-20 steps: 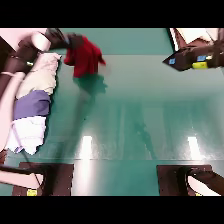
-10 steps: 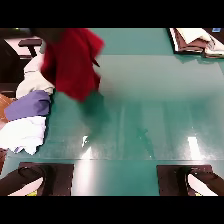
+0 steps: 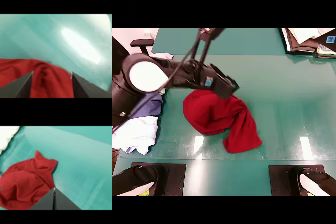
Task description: Fold the shirts.
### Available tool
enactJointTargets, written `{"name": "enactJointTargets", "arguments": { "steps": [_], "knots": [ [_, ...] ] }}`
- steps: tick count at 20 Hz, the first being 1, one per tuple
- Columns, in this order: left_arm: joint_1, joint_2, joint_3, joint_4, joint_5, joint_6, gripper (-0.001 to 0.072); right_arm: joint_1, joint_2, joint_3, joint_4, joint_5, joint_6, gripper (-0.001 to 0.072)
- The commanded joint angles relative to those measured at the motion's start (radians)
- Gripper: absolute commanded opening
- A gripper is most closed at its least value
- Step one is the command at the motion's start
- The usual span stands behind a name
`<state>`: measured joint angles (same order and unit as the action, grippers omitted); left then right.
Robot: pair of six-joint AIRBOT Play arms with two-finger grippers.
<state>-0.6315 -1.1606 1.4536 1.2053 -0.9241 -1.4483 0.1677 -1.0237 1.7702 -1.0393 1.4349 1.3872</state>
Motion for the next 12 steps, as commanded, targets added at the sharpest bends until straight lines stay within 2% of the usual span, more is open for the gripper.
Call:
{"name": "enactJointTargets", "arguments": {
  "steps": [1, 3, 6, 9, 12],
  "knots": [
    [0.21, -0.004, 0.014, 0.078, -0.083, -0.048, 0.0544, -0.001, 0.0, 0.001, 0.001, 0.032, 0.0, 0.0019],
    [0.399, -0.012, -0.045, 0.062, -0.123, -0.052, 0.0545, 0.0, 0.0, 0.001, 0.001, 0.035, 0.0, 0.0019],
    [0.593, -0.061, -0.205, -0.031, -0.121, -0.061, 0.0544, -0.001, -0.001, 0.001, 0.0, 0.03, 0.0, 0.0019],
    [0.668, -0.166, -0.305, -0.077, -0.107, -0.032, 0.0545, -0.001, -0.001, 0.0, 0.0, 0.031, 0.0, 0.0019],
    [0.668, -0.29, -0.314, -0.1, -0.103, -0.005, 0.0545, -0.001, -0.001, -0.002, 0.0, 0.032, 0.0, 0.0018]
  ]
}}
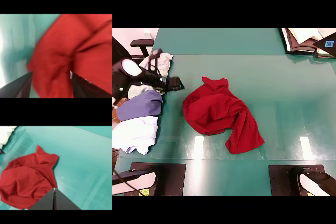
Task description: Fold the shirts.
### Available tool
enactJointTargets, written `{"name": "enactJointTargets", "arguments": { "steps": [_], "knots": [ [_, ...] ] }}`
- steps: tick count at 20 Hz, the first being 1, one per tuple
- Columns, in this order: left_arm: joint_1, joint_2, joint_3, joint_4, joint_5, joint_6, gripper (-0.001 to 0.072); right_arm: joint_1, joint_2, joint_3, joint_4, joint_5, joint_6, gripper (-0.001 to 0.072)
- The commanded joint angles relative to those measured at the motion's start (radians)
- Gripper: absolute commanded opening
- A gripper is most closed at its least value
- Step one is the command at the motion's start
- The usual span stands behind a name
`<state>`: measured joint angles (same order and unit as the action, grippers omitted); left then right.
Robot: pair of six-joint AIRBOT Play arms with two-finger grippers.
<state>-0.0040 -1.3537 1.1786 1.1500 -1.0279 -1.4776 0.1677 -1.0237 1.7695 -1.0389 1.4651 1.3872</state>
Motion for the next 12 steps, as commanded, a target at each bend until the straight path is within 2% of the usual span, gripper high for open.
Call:
{"name": "enactJointTargets", "arguments": {
  "steps": [1, 5, 10, 12],
  "knots": [
    [0.039, -0.132, -0.039, -0.066, 0.016, 0.044, 0.0545, -0.001, -0.001, -0.001, 0.0, 0.002, 0.0, 0.0019],
    [0.024, -0.204, -0.039, -0.127, 0.045, 0.1, 0.0545, -0.001, -0.006, -0.001, -0.001, 0.003, 0.0, 0.0019],
    [-0.042, -0.218, -0.031, -0.13, 0.071, 0.106, 0.0532, -0.001, -0.046, -0.001, -0.001, 0.047, 0.0, 0.0019],
    [-0.031, -0.216, 0.018, -0.124, 0.019, 0.1, 0.004, -0.001, -0.072, -0.001, -0.013, 0.108, 0.0, 0.0019]
  ]
}}
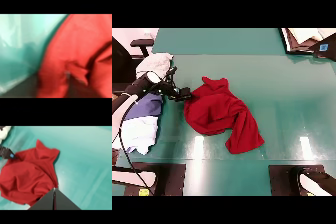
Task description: Fold the shirts.
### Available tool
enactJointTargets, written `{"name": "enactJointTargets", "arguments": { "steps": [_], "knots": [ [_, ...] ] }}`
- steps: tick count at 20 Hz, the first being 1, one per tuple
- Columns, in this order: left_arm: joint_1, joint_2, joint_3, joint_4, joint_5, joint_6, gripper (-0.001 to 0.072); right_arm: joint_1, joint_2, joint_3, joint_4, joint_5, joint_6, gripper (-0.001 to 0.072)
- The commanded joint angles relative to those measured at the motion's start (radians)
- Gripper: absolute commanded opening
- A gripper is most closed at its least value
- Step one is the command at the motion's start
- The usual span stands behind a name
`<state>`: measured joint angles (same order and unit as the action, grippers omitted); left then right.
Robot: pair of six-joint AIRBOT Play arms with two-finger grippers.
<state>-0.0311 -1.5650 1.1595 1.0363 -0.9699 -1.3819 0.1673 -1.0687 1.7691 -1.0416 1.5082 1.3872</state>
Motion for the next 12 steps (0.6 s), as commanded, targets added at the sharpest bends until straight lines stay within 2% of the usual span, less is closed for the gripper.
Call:
{"name": "enactJointTargets", "arguments": {
  "steps": [1, 4, 8, 9, 10, 11, 12],
  "knots": [
    [0.004, 0.005, 0.066, -0.004, -0.055, 0.002, 0.0028, 0.0, -0.047, -0.001, -0.01, 0.106, 0.0, 0.0019],
    [0.009, 0.067, 0.159, 0.032, -0.06, 0.003, 0.0028, 0.0, -0.079, -0.084, -0.05, 0.188, 0.025, 0.0019],
    [0.009, 0.132, 0.212, 0.05, -0.061, 0.033, 0.0029, 0.0, -0.027, -0.49, -0.111, 0.084, 0.043, 0.0022],
    [0.009, 0.136, 0.212, 0.05, -0.066, 0.034, 0.0029, 0.0, -0.013, -0.61, -0.111, 0.035, 0.065, 0.0177],
    [0.009, 0.136, 0.212, 0.05, -0.076, 0.038, 0.0029, 0.0, -0.006, -0.734, -0.109, -0.006, 0.072, 0.0536],
    [0.009, 0.136, 0.211, 0.055, -0.087, 0.04, 0.0029, 0.0, -0.009, -0.835, -0.108, -0.034, 0.072, 0.0589],
    [0.009, 0.136, 0.211, 0.056, -0.09, 0.04, 0.0029, 0.0, -0.02, -0.93, -0.097, -0.06, 0.072, 0.052]
  ]
}}
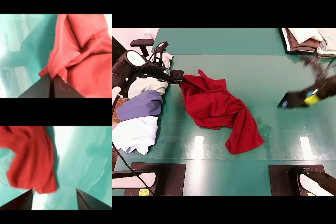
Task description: Fold the shirts.
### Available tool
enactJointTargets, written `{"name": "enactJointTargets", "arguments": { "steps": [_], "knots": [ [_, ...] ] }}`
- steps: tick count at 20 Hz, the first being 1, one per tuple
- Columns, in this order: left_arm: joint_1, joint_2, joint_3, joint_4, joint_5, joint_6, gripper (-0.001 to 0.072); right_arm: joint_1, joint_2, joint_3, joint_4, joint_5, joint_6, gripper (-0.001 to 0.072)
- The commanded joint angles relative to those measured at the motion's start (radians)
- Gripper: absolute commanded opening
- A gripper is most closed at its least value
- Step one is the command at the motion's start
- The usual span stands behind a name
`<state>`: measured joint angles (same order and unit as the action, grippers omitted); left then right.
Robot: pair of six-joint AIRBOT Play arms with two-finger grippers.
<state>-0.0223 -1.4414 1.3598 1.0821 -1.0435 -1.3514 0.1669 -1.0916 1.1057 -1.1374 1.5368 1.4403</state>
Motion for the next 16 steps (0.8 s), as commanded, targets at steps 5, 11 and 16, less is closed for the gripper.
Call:
{"name": "enactJointTargets", "arguments": {
  "steps": [5, 11, 16],
  "knots": [
    [0.0, 0.012, 0.011, 0.01, -0.021, 0.007, 0.0029, 0.045, -0.084, -0.495, 0.199, -0.261, -0.055, 0.0432],
    [0.0, 0.012, 0.011, 0.01, -0.021, 0.007, 0.0029, 0.222, -0.189, -0.5, 0.2, -0.378, -0.055, 0.016],
    [0.001, 0.124, 0.049, 0.031, 0.03, 0.009, 0.0028, 0.196, -0.07, -0.366, 0.109, -0.345, -0.032, 0.0018]
  ]
}}
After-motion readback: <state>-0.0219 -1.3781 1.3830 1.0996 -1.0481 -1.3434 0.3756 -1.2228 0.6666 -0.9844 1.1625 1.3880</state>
